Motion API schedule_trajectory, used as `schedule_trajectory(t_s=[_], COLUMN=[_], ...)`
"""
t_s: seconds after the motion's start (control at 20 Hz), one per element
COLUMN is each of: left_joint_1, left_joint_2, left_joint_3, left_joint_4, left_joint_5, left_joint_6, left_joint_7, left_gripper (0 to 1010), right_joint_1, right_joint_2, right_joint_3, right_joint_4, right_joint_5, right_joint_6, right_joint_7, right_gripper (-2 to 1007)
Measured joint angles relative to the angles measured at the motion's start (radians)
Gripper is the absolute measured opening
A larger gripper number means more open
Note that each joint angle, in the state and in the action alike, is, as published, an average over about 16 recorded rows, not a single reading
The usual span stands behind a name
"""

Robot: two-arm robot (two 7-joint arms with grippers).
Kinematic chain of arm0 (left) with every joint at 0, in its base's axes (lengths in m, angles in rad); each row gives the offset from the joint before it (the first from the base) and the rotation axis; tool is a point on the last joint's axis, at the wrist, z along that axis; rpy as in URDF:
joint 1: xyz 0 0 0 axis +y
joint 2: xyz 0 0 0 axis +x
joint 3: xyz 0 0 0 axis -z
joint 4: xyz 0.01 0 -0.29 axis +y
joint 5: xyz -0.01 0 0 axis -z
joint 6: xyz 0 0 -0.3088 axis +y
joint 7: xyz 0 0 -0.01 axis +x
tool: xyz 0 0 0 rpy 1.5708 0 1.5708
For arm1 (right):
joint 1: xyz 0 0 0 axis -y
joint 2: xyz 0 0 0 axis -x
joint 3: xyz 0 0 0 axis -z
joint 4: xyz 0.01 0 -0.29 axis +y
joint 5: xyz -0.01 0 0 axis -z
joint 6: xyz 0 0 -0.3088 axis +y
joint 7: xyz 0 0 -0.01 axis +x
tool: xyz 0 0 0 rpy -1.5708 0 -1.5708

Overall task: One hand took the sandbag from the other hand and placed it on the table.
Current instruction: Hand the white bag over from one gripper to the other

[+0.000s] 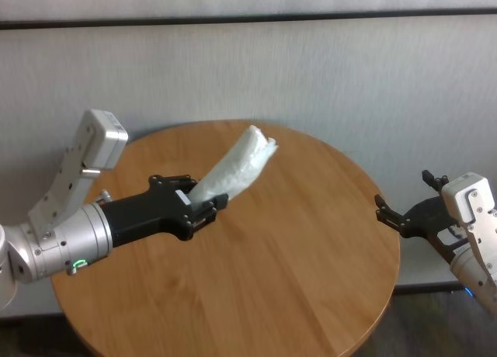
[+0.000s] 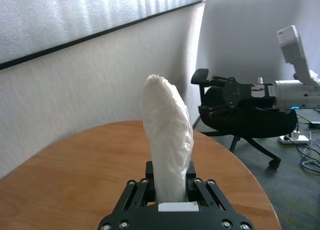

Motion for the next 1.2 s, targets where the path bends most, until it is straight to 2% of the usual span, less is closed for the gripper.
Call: schedule_trajectory(t_s=[0.55,1.2], left_joint_1=[-0.017,-0.02], left_joint_2=[0.014,0.015], left_joint_3=[0.032,0.035], left_joint_4=[-0.012,-0.009], left_joint_5=[-0.018,-0.019], left_joint_6=[0.008,0.015], left_joint_7=[-0.008,-0.005], left_gripper=[358,359], right_joint_1=[0.0,0.0], right_joint_2=[0.0,0.0], right_joint_3=[0.0,0.0], right_joint_4=[0.0,0.0], right_joint_5=[0.0,0.0], right_joint_6=[0.0,0.0], right_joint_7=[0.0,0.0], right_gripper=[1002,1002])
